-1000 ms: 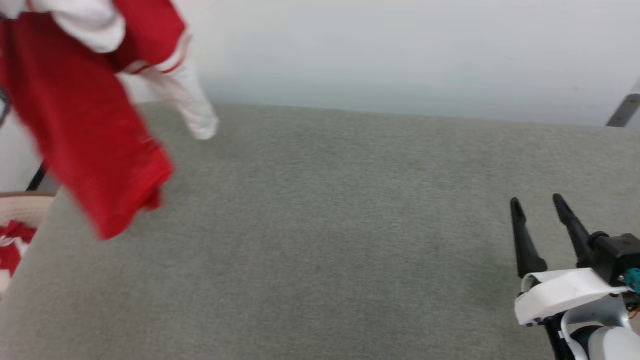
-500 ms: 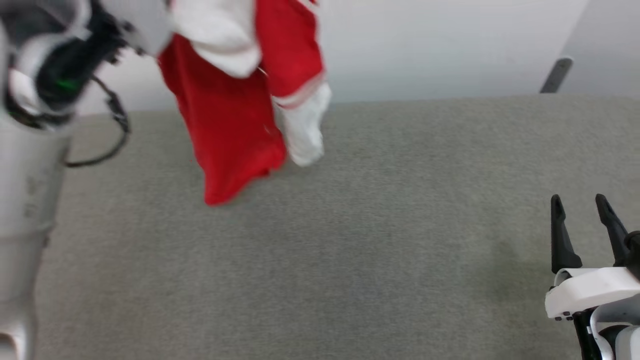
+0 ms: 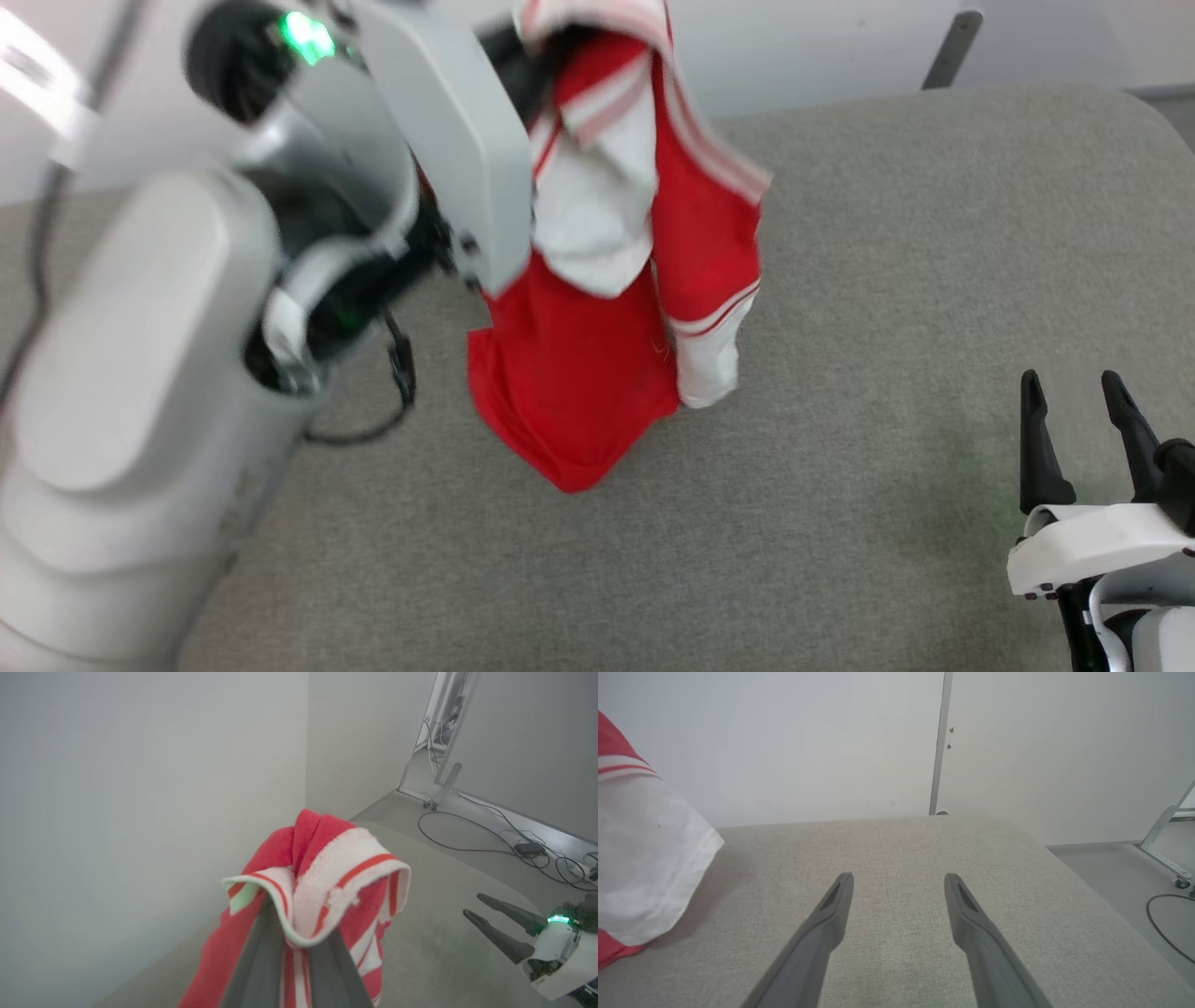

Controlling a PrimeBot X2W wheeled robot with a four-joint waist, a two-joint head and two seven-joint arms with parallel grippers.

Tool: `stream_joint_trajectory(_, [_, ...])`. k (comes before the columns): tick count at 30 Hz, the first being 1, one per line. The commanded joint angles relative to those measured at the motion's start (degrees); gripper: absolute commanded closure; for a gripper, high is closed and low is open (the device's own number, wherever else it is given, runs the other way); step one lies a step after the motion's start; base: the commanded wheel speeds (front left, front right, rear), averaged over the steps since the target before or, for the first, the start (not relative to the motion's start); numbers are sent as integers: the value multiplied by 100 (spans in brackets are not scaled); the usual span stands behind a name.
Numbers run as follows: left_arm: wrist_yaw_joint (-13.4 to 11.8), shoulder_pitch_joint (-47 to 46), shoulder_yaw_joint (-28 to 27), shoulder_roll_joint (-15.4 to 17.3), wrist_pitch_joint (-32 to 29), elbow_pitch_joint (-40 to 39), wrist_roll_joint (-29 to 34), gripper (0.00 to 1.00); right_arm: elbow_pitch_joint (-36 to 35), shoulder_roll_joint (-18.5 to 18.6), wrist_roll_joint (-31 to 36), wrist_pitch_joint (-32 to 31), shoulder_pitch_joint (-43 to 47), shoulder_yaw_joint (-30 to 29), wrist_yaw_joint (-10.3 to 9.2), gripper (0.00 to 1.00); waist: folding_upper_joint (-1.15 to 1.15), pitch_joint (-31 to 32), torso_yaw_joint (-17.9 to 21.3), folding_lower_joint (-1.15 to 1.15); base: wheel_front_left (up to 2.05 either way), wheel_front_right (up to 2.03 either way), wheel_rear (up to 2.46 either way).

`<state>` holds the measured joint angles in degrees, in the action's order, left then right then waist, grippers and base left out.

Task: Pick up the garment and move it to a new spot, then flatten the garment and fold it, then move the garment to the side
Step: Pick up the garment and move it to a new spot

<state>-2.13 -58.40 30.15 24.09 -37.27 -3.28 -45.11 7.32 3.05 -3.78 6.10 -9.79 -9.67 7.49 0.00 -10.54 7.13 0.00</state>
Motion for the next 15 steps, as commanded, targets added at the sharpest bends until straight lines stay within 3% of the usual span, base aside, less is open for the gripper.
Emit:
stream_joint_trajectory(1, [-51,160,52,37,-31,-22,15,100,32,-19,-58,56,-56,8,0,0,0,-147,131,0,0,0,0])
stream_joint_trajectory(10, [-153,1305,398,268,-144,206,-89,100,405,-23,-185,309,-159,139,0,0,0,-290,228,0,0,0,0])
stream_joint_trajectory(15, [-55,1812,574,371,-50,659,-121,100,560,-23,-222,392,-243,223,0,0,0,-302,257,0,0,0,0])
